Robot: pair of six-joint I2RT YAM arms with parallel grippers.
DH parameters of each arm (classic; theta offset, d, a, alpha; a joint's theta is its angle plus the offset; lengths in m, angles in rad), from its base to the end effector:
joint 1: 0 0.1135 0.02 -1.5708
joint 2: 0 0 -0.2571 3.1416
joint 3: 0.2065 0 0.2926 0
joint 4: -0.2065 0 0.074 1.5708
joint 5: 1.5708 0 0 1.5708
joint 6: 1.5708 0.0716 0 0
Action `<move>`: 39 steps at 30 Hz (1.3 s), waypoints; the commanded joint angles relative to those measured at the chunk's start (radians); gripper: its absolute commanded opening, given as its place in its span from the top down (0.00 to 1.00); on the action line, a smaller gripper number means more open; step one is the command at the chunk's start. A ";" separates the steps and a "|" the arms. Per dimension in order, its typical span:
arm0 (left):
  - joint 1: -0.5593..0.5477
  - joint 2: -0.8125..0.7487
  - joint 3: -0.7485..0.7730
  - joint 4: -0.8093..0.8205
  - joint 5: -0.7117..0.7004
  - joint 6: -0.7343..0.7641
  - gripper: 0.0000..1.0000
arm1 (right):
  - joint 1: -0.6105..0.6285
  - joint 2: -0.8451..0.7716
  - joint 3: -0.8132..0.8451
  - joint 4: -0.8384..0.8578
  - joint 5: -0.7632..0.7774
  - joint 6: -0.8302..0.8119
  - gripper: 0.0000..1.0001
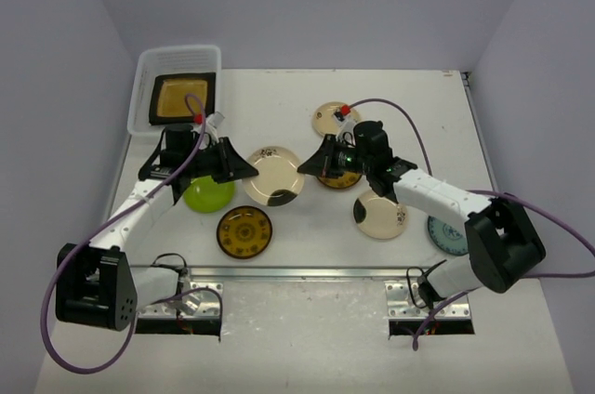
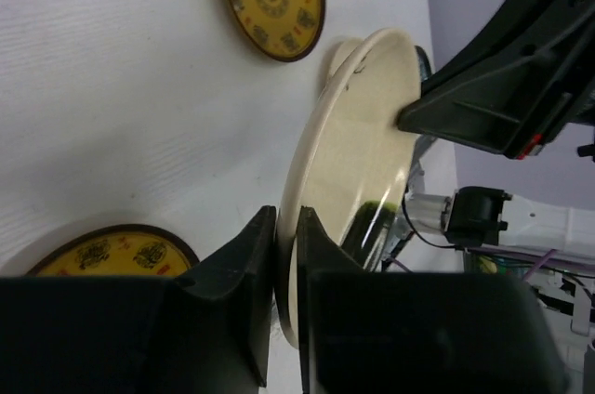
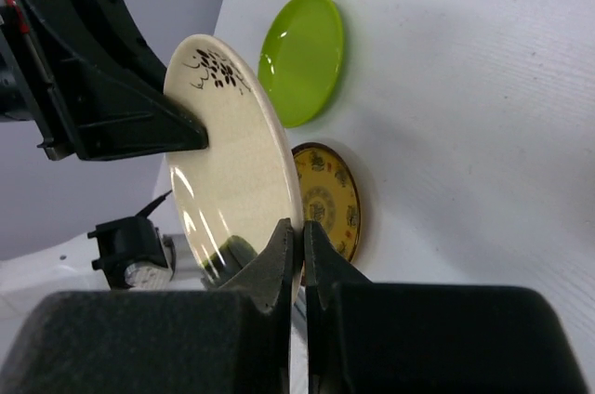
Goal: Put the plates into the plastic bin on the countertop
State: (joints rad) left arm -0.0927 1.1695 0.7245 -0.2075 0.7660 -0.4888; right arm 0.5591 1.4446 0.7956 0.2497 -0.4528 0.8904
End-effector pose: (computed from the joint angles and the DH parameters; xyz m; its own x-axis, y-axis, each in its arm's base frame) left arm 0.2978 -0.0775 0.2048 -0.8226 -0.2634 -0.5039 0.2593 0.6149 -0.7447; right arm 0.3051 0.2279 0.1895 -0.8437 0.2967 -0.4474 -0.2588 0.5054 0.8232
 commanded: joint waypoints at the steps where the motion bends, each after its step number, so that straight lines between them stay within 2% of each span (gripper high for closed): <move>1: -0.006 -0.028 0.036 0.042 -0.026 -0.004 0.99 | 0.003 -0.043 0.039 0.034 -0.046 0.015 1.00; 2: -0.006 -0.034 0.058 0.018 -0.075 -0.005 1.00 | -0.002 -0.041 0.037 0.033 -0.047 0.016 0.83; 4: -0.003 -0.037 0.107 -0.017 -0.177 -0.016 1.00 | -0.023 -0.048 0.023 0.031 -0.045 0.022 0.28; 5: 0.002 -0.029 0.142 -0.026 -0.245 -0.030 1.00 | -0.048 -0.051 0.012 0.024 -0.043 0.027 0.13; 6: 0.008 -0.014 0.182 -0.044 -0.277 -0.048 1.00 | -0.060 -0.066 -0.011 0.023 -0.039 0.031 0.05; 7: 0.030 0.004 0.219 -0.059 -0.312 -0.067 1.00 | -0.084 -0.083 -0.033 0.021 -0.034 0.034 0.01; 12: 0.250 0.110 0.365 -0.049 -0.379 -0.195 1.00 | -0.199 -0.178 -0.125 -0.017 -0.055 0.021 0.01; 14: 0.344 0.157 0.419 -0.041 -0.467 -0.242 1.00 | -0.224 -0.215 -0.141 -0.057 -0.065 -0.013 0.01; 16: 0.392 0.220 0.470 -0.027 -0.542 -0.269 1.00 | -0.233 -0.232 -0.148 -0.098 -0.060 -0.043 0.01; 18: 0.419 0.358 0.604 -0.020 -0.598 -0.283 1.00 | -0.248 -0.260 -0.155 -0.138 -0.059 -0.072 0.01; 19: 0.422 0.415 0.617 -0.022 -0.607 -0.284 1.00 | -0.252 -0.268 -0.158 -0.149 -0.060 -0.080 0.01; 21: 0.429 0.593 0.775 -0.029 -0.620 -0.284 1.00 | -0.264 -0.291 -0.168 -0.169 -0.069 -0.098 0.01; 23: 0.438 0.701 0.936 -0.058 -0.634 -0.282 1.00 | -0.274 -0.325 -0.180 -0.191 -0.065 -0.110 0.01; 24: 0.447 0.782 0.987 -0.071 -0.631 -0.280 1.00 | -0.277 -0.337 -0.184 -0.197 -0.064 -0.115 0.01; 25: 0.447 0.791 1.044 -0.084 -0.621 -0.278 0.99 | -0.278 -0.348 -0.189 -0.203 -0.059 -0.119 0.01; 27: 0.453 0.947 1.179 -0.144 -0.594 -0.269 0.95 | -0.278 -0.377 -0.202 -0.219 -0.052 -0.136 0.01; 29: 0.456 1.017 1.282 -0.175 -0.591 -0.265 0.93 | -0.280 -0.390 -0.202 -0.233 -0.042 -0.144 0.01; 32: 0.456 1.052 1.315 -0.192 -0.579 -0.267 0.89 | -0.280 -0.388 -0.195 -0.246 -0.031 -0.158 0.01; 36: 0.457 1.041 1.271 -0.170 -0.576 -0.271 0.77 | -0.280 -0.354 -0.186 -0.239 -0.052 -0.158 0.01; 39: 0.457 1.053 1.253 -0.181 -0.572 -0.269 0.41 | -0.262 -0.288 -0.155 -0.222 -0.100 -0.155 0.01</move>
State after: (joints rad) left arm 0.3553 2.2587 1.9743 -0.4156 0.1749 -0.7536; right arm 0.2829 1.0934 0.5964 -0.0008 -0.5095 0.7578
